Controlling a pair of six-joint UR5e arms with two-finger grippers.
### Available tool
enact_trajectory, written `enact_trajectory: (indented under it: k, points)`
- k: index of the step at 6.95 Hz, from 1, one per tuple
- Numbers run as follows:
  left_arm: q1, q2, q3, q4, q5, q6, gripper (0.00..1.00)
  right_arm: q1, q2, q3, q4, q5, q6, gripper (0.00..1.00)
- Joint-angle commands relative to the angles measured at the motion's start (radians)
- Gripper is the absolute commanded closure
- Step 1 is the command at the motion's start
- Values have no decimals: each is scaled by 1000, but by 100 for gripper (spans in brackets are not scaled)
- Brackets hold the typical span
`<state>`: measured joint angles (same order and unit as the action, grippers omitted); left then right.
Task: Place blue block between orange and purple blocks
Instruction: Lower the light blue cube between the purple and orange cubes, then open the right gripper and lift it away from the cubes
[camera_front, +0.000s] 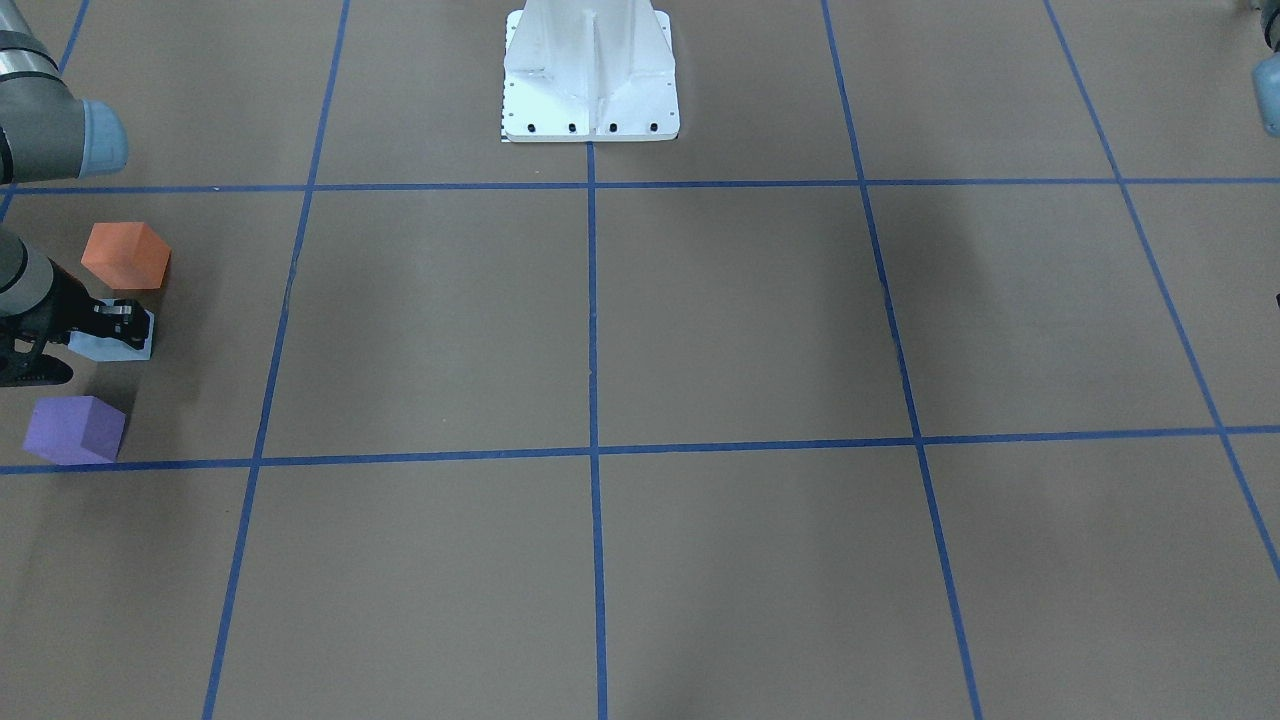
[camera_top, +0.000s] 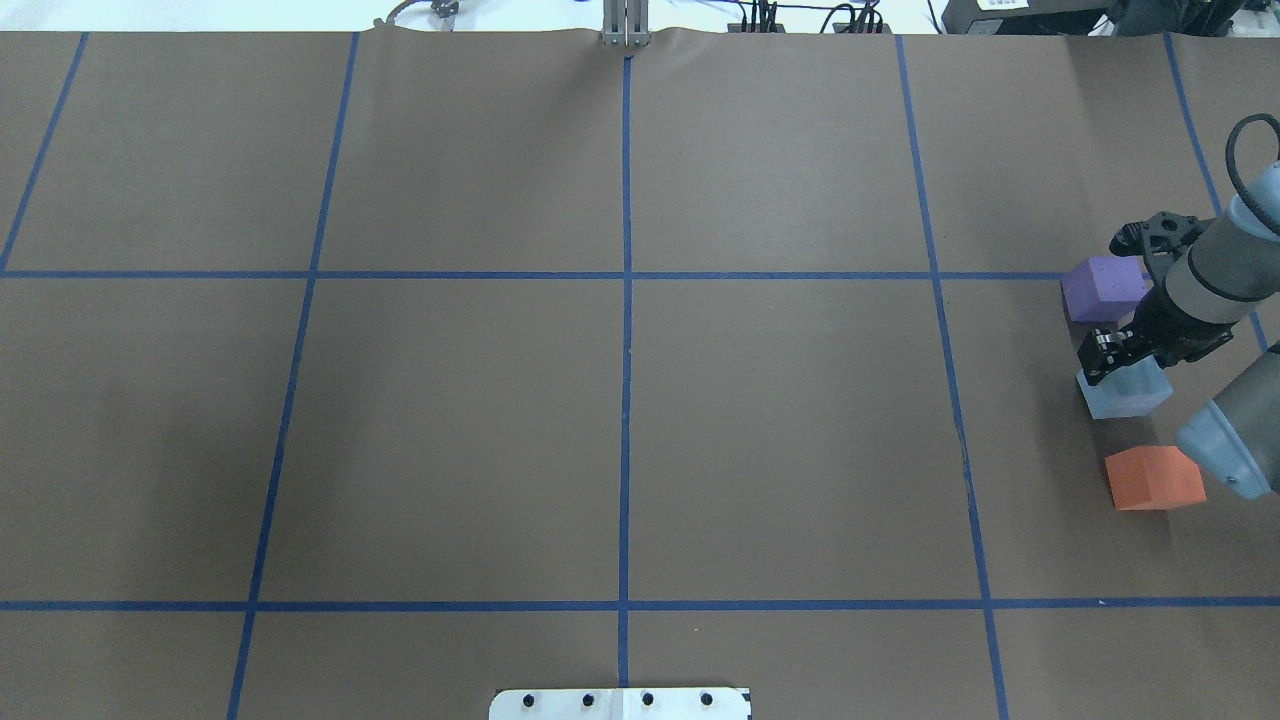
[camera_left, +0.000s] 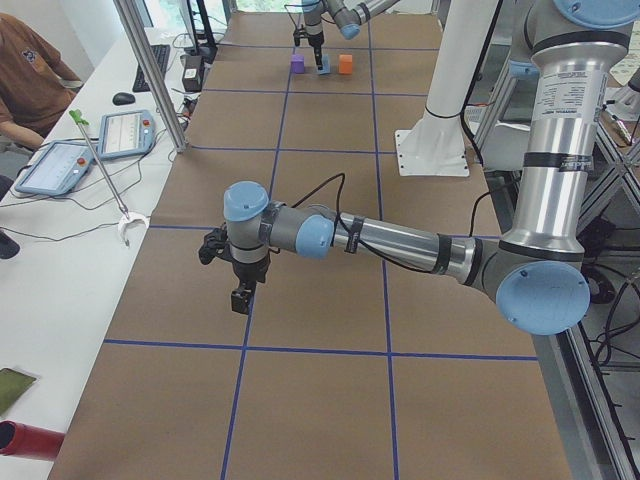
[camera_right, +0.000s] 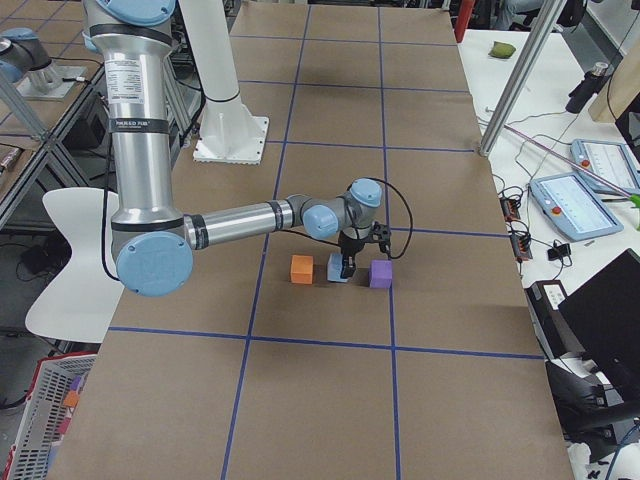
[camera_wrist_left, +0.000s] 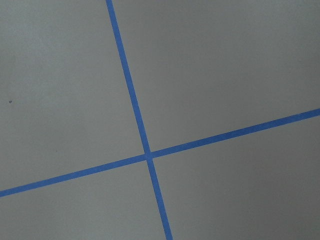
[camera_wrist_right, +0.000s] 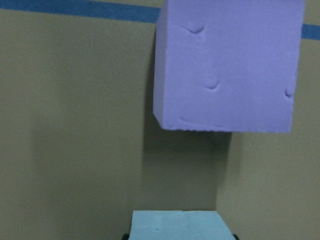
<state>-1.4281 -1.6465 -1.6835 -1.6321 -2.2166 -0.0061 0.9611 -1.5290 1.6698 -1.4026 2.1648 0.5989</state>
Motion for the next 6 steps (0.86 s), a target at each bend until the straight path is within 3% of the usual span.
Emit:
enact_trajectory:
  k: [1, 3, 4, 5, 6]
  points:
    - [0, -1, 4, -2, 0, 0, 0, 1, 1, 13, 1, 1, -5, 0]
    - [0, -1, 5, -2, 0, 0, 0, 39, -13, 107, -15, 10, -5, 0]
    - [0, 1, 7, 0, 0, 3, 0, 112, -61, 161, -15, 21, -13, 0]
    - [0, 1, 27, -2, 0, 44, 0, 242, -104, 189, -18, 97, -157, 0]
    - [0, -1, 54, -8, 0, 85, 0, 412, -144, 164, -51, 244, -426, 0]
